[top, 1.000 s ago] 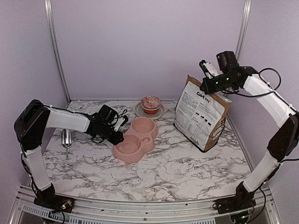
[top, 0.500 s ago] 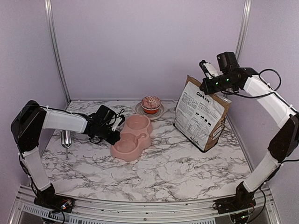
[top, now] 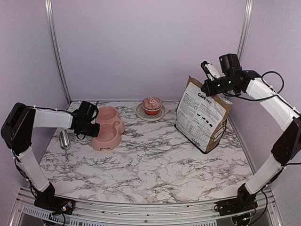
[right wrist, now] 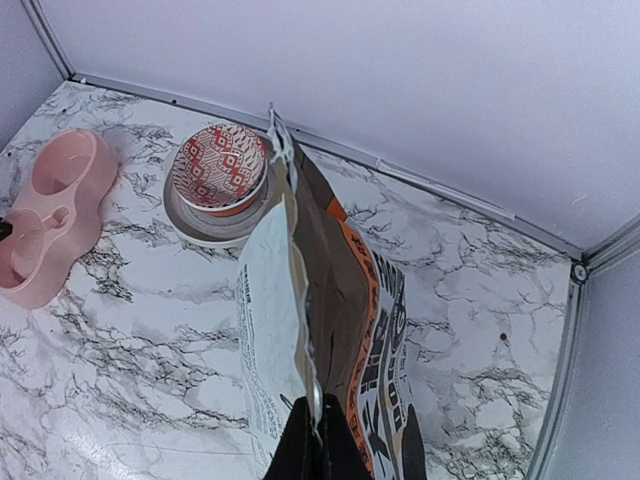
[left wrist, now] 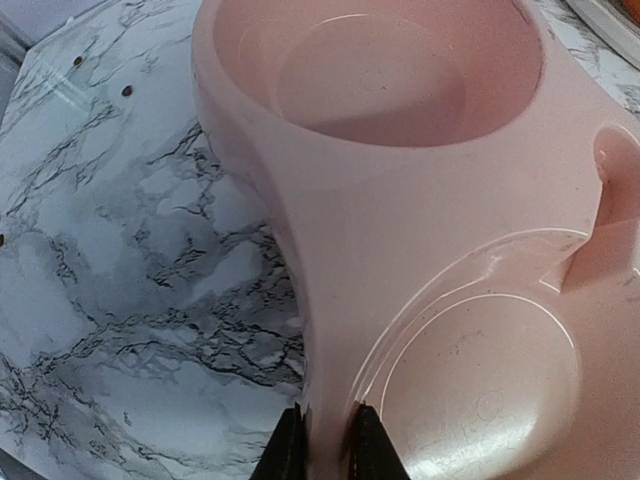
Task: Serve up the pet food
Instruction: Adjust the pet food bowl at the center of the board.
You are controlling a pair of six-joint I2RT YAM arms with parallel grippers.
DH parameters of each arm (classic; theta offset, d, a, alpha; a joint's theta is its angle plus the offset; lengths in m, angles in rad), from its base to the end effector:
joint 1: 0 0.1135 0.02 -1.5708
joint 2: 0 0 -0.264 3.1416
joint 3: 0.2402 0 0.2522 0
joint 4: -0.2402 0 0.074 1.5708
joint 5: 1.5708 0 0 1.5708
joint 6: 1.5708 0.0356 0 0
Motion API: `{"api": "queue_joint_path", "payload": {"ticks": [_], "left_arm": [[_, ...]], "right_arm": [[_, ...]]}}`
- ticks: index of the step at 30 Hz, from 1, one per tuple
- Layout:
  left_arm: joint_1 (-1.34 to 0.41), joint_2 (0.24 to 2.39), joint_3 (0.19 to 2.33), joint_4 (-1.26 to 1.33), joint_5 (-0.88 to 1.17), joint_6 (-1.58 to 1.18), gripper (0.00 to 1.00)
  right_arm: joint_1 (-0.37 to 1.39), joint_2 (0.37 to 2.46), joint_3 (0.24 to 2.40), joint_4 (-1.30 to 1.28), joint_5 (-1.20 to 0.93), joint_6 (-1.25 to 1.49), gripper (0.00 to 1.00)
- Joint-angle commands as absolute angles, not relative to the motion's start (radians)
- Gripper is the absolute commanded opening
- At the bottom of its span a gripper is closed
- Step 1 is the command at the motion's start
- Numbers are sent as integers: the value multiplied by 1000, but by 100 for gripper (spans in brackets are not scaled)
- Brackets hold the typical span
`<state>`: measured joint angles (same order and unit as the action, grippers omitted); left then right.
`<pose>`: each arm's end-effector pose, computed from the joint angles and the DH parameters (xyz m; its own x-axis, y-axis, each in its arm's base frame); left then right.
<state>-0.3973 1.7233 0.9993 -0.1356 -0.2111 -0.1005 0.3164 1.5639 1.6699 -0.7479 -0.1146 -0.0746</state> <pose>0.3297 -0.1302 0.1747 -0.7203 0.1959 -0.6654 0.1809 0.9792 0.0924 0.3247 0.1106 0.3976 -0.5379 -0.2540 -0.8038 -0.4374 0.8992 0.0086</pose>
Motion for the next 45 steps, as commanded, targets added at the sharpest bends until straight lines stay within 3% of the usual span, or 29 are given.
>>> {"api": "queue_joint_path", "payload": {"ticks": [1,8,23,33,45], "left_arm": [[-356,1687,986,-188,-320,-211,5],[-286,1639,912,-211,-386,-358,7],[-300,1550,818,-206,-237,-582,14],[-317,1436,813,-214,-190,-543,35],[-448,1511,887,-195,-101,-142,64]], "right_arm": [[322,1458,1704,-566,-135,-83,0],[322,1451,1698,-557,-139,-81,0],[326,1448,1740,-571,-282,-64,0],[428,1474,1855,-607,-344,-122,0],[456,1514,1896,-607,-353,-116,0]]}}
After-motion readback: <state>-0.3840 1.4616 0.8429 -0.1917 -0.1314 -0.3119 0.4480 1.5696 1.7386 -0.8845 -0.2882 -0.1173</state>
